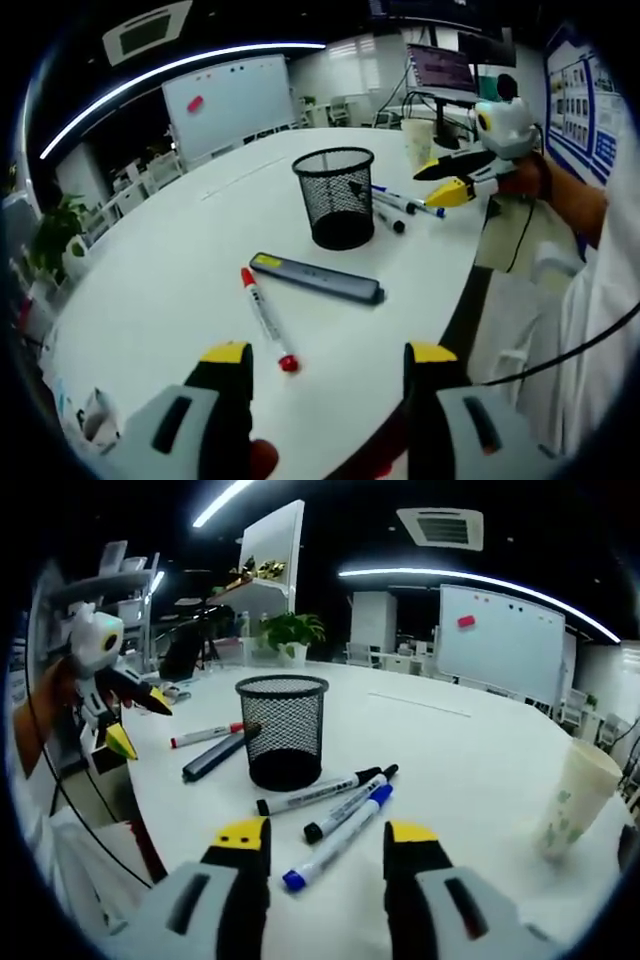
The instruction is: Place the scattered laser pointers and whiteboard markers into the pen holder and stack the scattered paper cups together
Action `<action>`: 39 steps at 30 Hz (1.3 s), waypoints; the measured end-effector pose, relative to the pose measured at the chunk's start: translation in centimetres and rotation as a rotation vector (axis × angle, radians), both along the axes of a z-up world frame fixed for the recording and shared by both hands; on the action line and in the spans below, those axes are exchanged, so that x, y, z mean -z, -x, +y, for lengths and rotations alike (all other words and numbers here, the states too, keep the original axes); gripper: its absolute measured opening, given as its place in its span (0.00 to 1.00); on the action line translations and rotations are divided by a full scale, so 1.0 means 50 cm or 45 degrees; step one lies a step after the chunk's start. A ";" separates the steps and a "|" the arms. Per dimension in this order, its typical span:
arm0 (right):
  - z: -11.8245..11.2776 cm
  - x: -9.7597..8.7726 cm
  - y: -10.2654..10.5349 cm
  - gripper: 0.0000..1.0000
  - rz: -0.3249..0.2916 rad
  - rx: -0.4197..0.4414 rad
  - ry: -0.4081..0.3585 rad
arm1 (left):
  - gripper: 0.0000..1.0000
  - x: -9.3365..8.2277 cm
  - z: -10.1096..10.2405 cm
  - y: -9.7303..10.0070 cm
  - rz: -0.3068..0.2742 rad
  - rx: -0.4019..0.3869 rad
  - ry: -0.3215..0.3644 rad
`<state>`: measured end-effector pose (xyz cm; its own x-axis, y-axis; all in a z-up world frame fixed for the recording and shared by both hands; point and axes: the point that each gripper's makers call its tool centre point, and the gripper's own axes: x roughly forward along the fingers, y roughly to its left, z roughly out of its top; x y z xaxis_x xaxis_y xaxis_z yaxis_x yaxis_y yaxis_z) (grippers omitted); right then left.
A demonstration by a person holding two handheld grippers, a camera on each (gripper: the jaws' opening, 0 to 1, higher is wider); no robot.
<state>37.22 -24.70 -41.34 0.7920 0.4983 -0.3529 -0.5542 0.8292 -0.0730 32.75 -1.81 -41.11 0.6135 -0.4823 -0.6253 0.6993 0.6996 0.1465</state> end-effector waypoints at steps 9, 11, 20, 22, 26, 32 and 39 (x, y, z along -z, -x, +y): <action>0.003 0.010 0.005 0.45 0.017 -0.005 0.006 | 0.61 -0.001 -0.002 0.001 -0.001 0.002 -0.002; 0.003 0.012 0.006 0.45 0.018 -0.005 0.007 | 0.61 0.000 -0.002 0.002 0.000 0.002 -0.003; 0.004 0.021 0.007 0.44 0.028 -0.003 0.012 | 0.61 -0.002 -0.001 0.002 -0.002 0.000 -0.003; 0.003 0.024 0.007 0.44 0.032 0.000 0.014 | 0.61 -0.001 -0.001 0.003 0.000 0.000 -0.004; 0.002 0.029 0.008 0.44 0.041 0.004 0.016 | 0.61 0.000 0.000 0.004 0.001 -0.001 -0.006; 0.002 0.027 0.007 0.44 0.035 0.001 0.015 | 0.61 -0.003 0.001 0.004 -0.002 0.000 -0.007; 0.003 0.029 0.005 0.44 0.038 0.006 0.020 | 0.61 -0.002 0.003 0.005 -0.002 0.000 -0.007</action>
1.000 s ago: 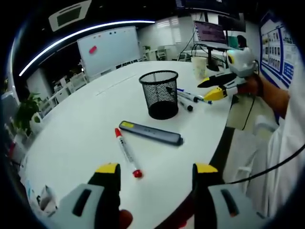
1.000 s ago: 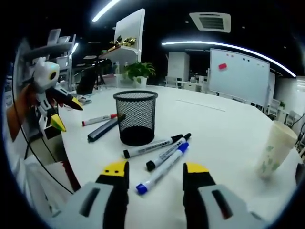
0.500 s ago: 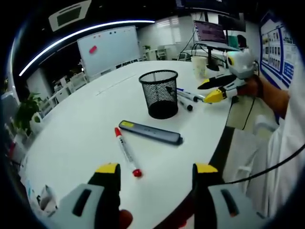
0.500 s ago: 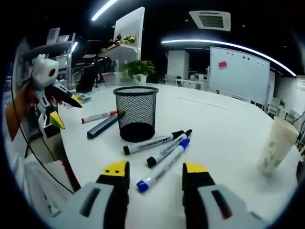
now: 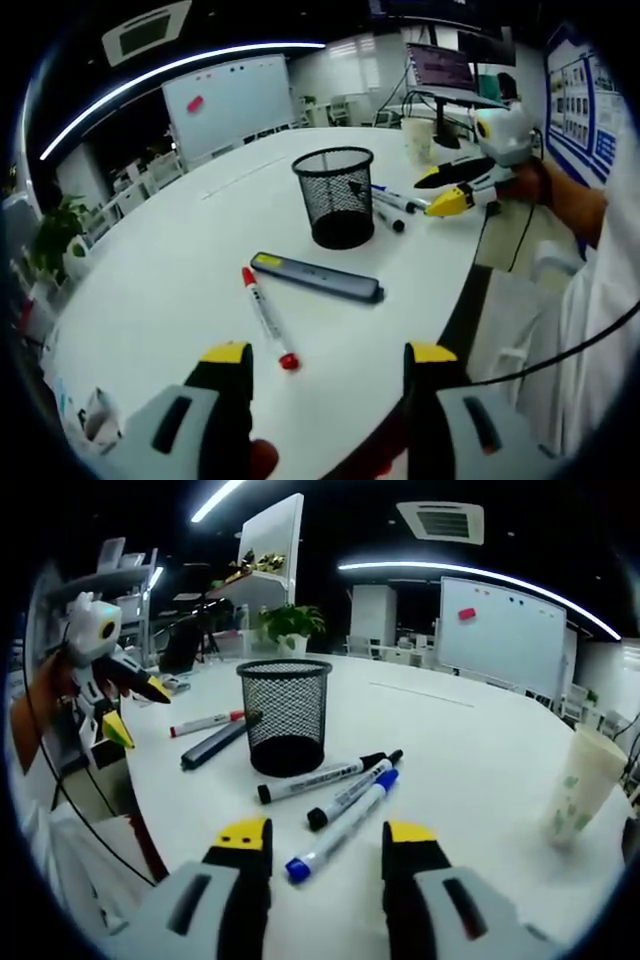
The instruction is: Place the scattered laser pointers and whiteboard markers into the pen holder and stack the scattered paper cups together
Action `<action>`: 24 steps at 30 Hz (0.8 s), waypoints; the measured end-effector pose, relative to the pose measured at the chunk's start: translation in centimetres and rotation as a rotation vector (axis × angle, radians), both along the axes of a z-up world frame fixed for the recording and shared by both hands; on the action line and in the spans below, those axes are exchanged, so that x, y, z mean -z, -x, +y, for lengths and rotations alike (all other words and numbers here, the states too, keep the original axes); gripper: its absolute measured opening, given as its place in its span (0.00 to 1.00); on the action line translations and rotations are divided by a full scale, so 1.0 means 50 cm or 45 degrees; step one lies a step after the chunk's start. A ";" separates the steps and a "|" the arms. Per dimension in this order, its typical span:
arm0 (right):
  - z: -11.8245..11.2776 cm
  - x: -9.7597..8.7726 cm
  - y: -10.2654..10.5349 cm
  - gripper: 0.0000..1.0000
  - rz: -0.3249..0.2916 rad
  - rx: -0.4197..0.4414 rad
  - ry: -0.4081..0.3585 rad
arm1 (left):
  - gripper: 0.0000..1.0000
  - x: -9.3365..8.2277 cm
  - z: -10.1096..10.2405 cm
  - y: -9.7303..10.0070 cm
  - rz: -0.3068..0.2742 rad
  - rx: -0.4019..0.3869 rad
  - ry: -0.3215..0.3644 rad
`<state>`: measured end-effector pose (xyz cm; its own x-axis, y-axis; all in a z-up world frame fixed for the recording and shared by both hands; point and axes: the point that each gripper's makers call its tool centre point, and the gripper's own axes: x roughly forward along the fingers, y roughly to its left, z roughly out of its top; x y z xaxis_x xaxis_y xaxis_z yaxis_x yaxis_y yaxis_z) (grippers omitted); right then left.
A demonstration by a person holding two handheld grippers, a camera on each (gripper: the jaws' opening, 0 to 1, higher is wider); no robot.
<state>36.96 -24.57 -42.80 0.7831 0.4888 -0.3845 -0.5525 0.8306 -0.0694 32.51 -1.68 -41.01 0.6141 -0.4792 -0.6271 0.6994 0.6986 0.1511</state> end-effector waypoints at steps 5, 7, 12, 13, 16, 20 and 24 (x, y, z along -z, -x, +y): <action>-0.003 0.002 -0.002 0.43 0.005 0.010 0.002 | 0.61 0.000 0.002 -0.002 0.000 -0.003 -0.001; -0.005 0.002 -0.002 0.43 0.004 0.014 0.005 | 0.61 -0.001 0.001 -0.002 -0.001 -0.001 -0.001; -0.008 0.006 -0.001 0.43 0.008 0.015 0.012 | 0.61 0.003 0.000 -0.002 0.005 0.003 -0.008; -0.008 0.007 -0.001 0.43 0.008 0.016 0.011 | 0.61 0.003 0.000 -0.003 0.004 0.004 -0.011; -0.009 0.006 -0.003 0.43 0.010 0.016 0.019 | 0.61 -0.004 -0.001 -0.002 -0.003 0.005 -0.001; -0.010 0.001 -0.004 0.43 0.004 0.012 0.023 | 0.61 -0.005 0.004 -0.002 -0.005 0.003 -0.009; -0.004 0.003 -0.002 0.43 0.001 -0.005 0.030 | 0.61 -0.009 0.007 -0.003 -0.011 -0.009 0.000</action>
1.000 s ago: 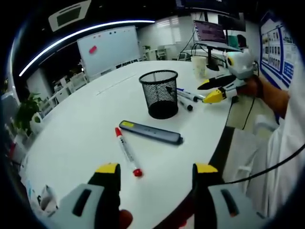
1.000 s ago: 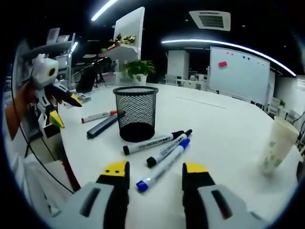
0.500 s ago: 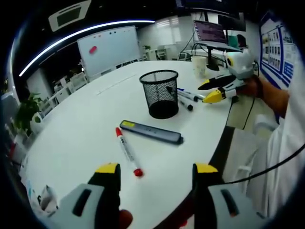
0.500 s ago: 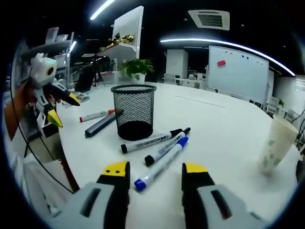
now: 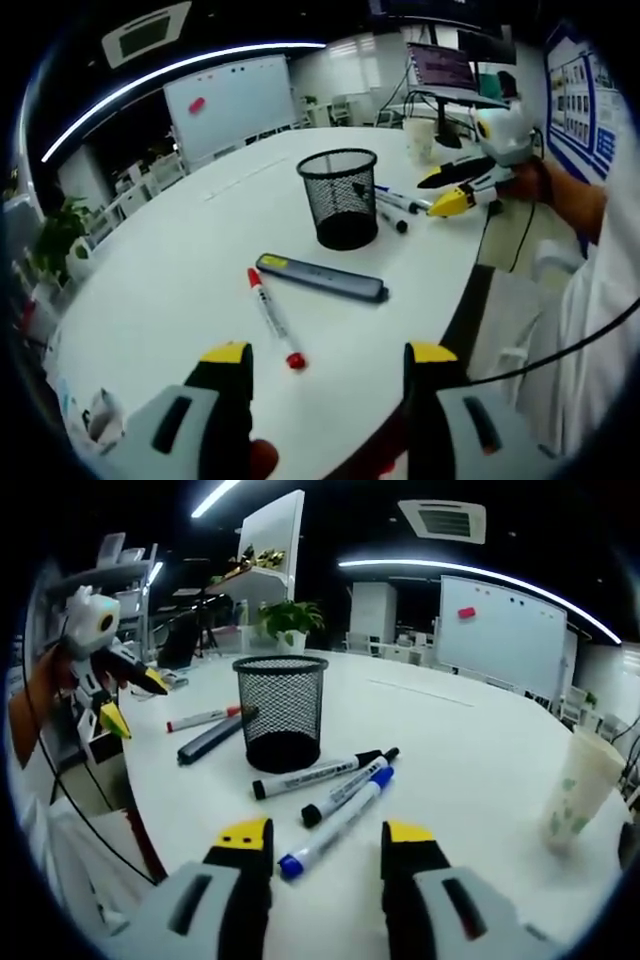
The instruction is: Place the scattered laser pointers and whiteboard markers into the pen holder and stack the scattered paper cups together
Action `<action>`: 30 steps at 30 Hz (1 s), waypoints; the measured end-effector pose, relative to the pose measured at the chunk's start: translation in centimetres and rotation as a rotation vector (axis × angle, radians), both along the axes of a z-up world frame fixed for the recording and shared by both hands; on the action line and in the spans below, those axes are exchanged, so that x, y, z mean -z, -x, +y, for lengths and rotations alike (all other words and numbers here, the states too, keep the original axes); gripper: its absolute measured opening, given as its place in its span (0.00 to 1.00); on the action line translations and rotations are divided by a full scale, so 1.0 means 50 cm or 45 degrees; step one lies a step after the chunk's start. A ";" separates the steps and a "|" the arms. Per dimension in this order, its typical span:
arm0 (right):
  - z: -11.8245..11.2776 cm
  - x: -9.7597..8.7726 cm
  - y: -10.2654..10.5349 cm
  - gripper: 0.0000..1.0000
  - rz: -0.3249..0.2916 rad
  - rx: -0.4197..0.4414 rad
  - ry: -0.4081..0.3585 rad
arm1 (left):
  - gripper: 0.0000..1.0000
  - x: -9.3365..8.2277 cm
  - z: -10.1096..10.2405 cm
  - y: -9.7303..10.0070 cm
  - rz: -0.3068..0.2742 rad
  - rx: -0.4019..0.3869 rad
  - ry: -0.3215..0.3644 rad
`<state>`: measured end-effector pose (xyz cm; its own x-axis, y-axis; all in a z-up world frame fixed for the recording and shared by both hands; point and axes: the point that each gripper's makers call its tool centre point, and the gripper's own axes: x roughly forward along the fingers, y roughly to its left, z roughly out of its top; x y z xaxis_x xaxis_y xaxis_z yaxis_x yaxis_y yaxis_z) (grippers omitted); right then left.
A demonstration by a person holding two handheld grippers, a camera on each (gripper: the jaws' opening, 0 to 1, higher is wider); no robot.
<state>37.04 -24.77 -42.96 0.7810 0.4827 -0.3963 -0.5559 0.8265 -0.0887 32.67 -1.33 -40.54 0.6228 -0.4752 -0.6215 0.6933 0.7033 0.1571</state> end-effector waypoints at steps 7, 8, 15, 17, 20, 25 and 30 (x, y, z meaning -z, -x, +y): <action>0.001 0.007 0.004 0.42 0.013 0.012 -0.011 | 0.61 0.010 -0.002 0.005 0.012 0.007 -0.005; 0.000 0.008 0.005 0.42 0.016 0.016 -0.011 | 0.61 0.010 -0.002 0.005 0.012 0.007 -0.001; -0.006 0.012 0.012 0.39 0.024 0.027 -0.006 | 0.61 0.013 0.000 0.005 0.013 0.003 0.002; -0.007 0.013 0.013 0.39 0.026 0.028 -0.006 | 0.61 0.013 0.000 0.006 0.013 0.003 0.002; -0.007 0.016 0.014 0.38 0.031 0.028 -0.005 | 0.61 0.011 -0.001 0.007 0.011 0.005 0.006; -0.004 0.015 0.016 0.38 0.027 0.024 -0.017 | 0.61 0.014 -0.001 0.008 0.015 0.007 0.000; -0.004 0.015 0.017 0.36 0.017 0.029 -0.025 | 0.61 0.009 -0.004 0.006 0.010 0.010 0.008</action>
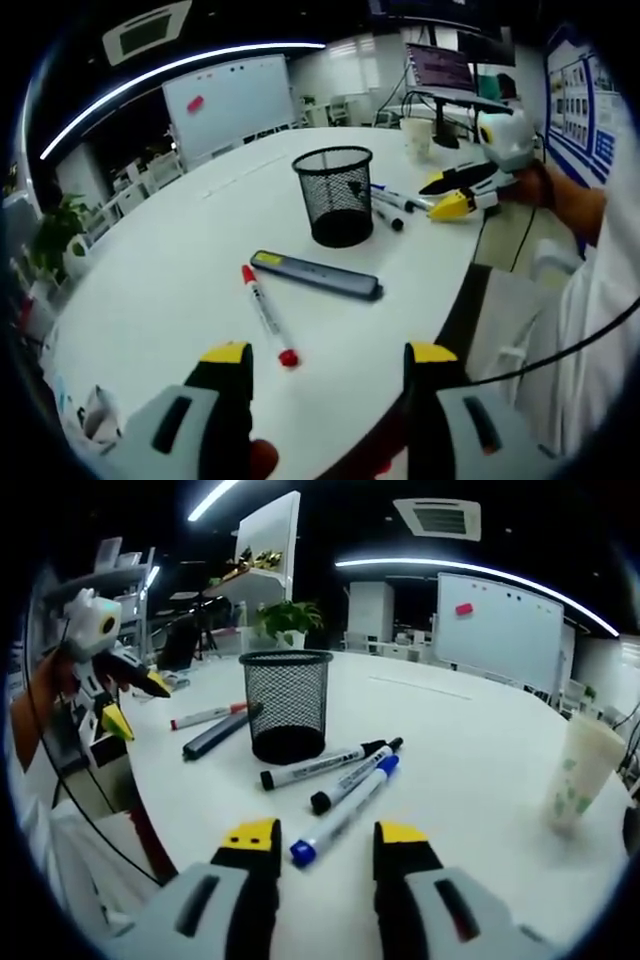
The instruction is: Place the scattered laser pointers and whiteboard markers into the pen holder and stack the scattered paper cups together
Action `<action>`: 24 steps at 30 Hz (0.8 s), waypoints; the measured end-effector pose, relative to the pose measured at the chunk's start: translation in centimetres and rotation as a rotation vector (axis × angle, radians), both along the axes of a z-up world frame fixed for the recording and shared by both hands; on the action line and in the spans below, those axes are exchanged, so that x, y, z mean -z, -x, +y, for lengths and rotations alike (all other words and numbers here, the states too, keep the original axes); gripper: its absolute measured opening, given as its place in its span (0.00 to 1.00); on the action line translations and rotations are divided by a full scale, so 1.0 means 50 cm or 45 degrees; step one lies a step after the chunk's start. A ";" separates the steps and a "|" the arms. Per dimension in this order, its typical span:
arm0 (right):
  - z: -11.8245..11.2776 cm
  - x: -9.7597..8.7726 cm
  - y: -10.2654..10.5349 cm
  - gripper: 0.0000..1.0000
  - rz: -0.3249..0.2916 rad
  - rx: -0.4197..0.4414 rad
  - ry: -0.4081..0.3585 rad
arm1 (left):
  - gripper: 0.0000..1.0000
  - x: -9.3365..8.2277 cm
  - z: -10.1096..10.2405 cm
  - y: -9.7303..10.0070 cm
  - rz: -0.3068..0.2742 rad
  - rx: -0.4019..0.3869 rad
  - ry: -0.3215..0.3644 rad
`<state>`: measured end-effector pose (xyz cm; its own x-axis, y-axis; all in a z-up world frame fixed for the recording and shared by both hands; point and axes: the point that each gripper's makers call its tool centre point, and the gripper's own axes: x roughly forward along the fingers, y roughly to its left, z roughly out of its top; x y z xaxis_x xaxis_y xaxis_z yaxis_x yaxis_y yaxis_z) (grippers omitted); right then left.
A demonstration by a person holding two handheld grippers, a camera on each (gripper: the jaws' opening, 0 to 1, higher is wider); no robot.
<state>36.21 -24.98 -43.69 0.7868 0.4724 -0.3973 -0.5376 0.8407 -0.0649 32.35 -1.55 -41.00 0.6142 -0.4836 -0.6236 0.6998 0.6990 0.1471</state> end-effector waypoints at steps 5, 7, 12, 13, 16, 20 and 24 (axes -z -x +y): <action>-0.002 0.004 0.001 0.35 0.006 0.006 -0.003 | 0.61 0.001 -0.001 0.000 0.000 0.002 -0.004; -0.001 0.003 0.001 0.35 0.002 0.003 -0.007 | 0.61 0.001 0.000 0.001 0.001 0.001 -0.005; 0.001 0.005 0.002 0.31 0.004 0.000 -0.008 | 0.61 0.000 0.001 0.001 -0.001 -0.001 -0.006; 0.002 0.005 0.003 0.30 0.004 -0.002 -0.010 | 0.61 -0.001 0.002 0.001 -0.001 -0.002 -0.006; 0.002 0.008 0.002 0.29 0.009 0.001 -0.005 | 0.61 0.000 0.002 0.001 -0.001 -0.002 -0.007; 0.000 0.006 0.001 0.28 0.011 0.017 -0.021 | 0.61 -0.002 0.003 0.002 -0.002 -0.002 -0.006; 0.000 0.005 0.000 0.26 0.012 0.025 -0.024 | 0.61 0.001 0.005 0.001 -0.001 -0.006 -0.010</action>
<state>36.19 -24.98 -43.94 0.7924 0.4642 -0.3957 -0.5212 0.8523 -0.0439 32.29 -1.27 -41.02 0.6167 -0.4760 -0.6270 0.6965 0.7011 0.1528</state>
